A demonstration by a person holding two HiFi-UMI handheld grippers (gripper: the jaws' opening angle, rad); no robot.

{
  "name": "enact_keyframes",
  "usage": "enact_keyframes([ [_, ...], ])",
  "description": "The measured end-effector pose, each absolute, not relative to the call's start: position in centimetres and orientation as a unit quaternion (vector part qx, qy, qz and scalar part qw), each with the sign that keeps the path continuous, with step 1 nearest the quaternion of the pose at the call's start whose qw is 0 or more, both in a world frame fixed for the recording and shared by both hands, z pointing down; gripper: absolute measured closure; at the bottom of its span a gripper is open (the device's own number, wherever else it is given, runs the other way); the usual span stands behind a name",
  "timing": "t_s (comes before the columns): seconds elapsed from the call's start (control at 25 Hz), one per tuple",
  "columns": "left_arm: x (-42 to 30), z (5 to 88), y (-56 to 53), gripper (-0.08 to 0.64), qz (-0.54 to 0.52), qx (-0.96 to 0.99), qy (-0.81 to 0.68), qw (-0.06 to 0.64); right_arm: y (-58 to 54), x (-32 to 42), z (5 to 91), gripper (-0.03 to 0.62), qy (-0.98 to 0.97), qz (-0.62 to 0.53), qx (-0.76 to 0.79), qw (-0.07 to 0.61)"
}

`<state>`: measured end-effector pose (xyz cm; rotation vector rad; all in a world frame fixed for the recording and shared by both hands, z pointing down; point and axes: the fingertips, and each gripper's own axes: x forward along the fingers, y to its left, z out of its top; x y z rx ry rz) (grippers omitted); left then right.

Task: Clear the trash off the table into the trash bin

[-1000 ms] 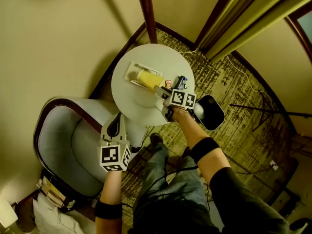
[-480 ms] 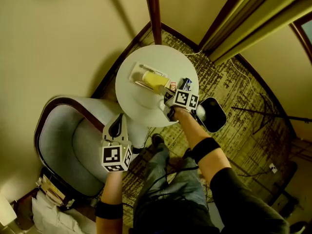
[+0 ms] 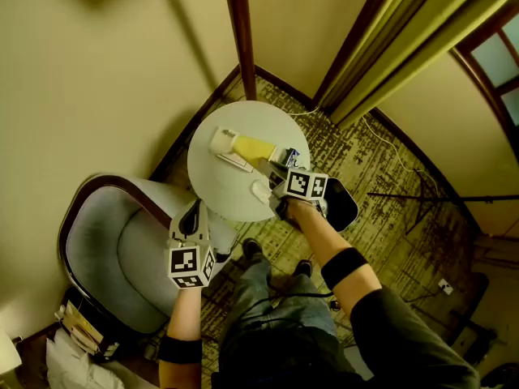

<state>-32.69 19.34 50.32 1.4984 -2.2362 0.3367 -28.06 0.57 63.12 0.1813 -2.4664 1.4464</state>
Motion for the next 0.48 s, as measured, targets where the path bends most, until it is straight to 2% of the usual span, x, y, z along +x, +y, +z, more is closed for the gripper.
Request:
enact_keyframes([
  [0.28, -30.1, 45.9, 19.6, 0.56, 0.111, 0.543, -0.806, 0.205, 0.7, -23.7, 53.0, 0.575, -0.894, 0.425, 0.051, 0.132],
  [0.48, -28.6, 43.0, 20.3, 0.56, 0.102, 0.543, -0.809, 0.2, 2.2, -20.3, 46.9, 0.575, -0.935, 0.317, 0.047, 0.152],
])
